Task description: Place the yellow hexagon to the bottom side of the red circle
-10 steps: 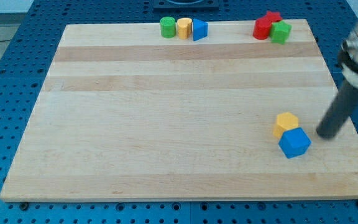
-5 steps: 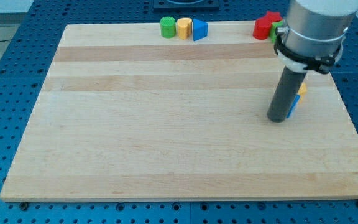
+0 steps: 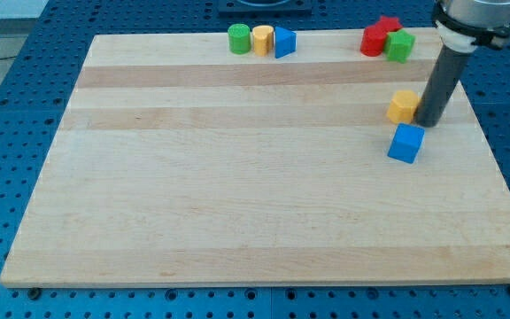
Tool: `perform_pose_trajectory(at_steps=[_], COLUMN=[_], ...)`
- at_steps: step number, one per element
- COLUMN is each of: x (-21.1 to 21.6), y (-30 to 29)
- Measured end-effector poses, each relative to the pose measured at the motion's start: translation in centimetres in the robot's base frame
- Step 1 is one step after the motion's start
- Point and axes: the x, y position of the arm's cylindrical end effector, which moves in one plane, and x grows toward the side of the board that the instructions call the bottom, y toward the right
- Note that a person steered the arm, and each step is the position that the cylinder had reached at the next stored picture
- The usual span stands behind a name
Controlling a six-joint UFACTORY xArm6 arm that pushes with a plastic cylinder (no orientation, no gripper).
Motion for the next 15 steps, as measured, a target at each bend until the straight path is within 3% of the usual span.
perform_pose_trajectory(at_steps=[3,6,9,11,14,15], x=[-0.2,-7.9,-10.2,-12.7,-9.2,-10.2], y=[-6.1,-6.6,-10.8,-8.3,-8.0,-7.4])
